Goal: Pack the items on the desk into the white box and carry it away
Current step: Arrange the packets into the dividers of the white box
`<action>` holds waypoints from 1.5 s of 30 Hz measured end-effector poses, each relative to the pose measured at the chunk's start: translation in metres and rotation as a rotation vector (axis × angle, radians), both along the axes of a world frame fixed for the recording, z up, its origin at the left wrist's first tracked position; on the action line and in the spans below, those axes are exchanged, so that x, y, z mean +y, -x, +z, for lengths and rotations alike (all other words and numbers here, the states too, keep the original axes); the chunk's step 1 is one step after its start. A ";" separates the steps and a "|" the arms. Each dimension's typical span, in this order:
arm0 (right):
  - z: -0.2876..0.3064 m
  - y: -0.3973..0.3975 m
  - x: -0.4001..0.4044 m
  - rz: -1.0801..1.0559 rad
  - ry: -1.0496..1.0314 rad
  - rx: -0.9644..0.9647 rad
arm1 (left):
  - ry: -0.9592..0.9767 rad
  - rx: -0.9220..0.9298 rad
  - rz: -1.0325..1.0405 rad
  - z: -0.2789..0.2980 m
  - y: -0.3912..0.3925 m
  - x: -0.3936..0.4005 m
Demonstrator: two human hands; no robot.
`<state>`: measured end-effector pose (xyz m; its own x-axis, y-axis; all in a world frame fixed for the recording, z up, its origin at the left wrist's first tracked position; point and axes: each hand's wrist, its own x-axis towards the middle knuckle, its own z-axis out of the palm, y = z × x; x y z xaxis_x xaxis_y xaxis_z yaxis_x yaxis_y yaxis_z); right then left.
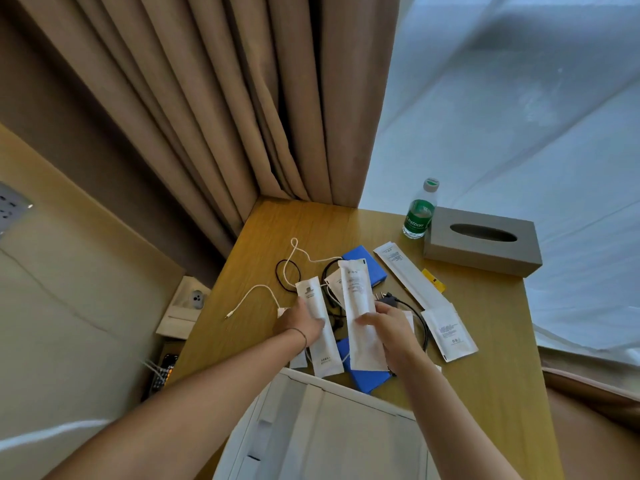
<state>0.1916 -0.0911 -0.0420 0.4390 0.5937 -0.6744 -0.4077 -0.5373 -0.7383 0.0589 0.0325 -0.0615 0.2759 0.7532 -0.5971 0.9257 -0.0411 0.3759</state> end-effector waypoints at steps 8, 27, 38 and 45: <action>0.011 0.019 -0.015 -0.035 -0.030 -0.048 | -0.128 0.191 -0.096 -0.013 -0.023 -0.014; 0.056 0.068 -0.066 -0.101 -0.177 -0.069 | -0.063 -0.506 0.324 0.027 0.024 0.020; 0.066 0.118 -0.111 0.009 -0.197 -0.240 | -0.025 -0.923 0.420 0.095 0.077 -0.016; 0.032 0.151 -0.127 0.099 -0.080 -0.246 | 0.024 -1.036 0.400 0.118 0.103 -0.031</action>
<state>0.0401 -0.2178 -0.0100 0.5211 0.6886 -0.5042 -0.1594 -0.5018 -0.8502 -0.0441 0.0011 0.0561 0.3894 0.8908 -0.2341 0.1086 0.2080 0.9721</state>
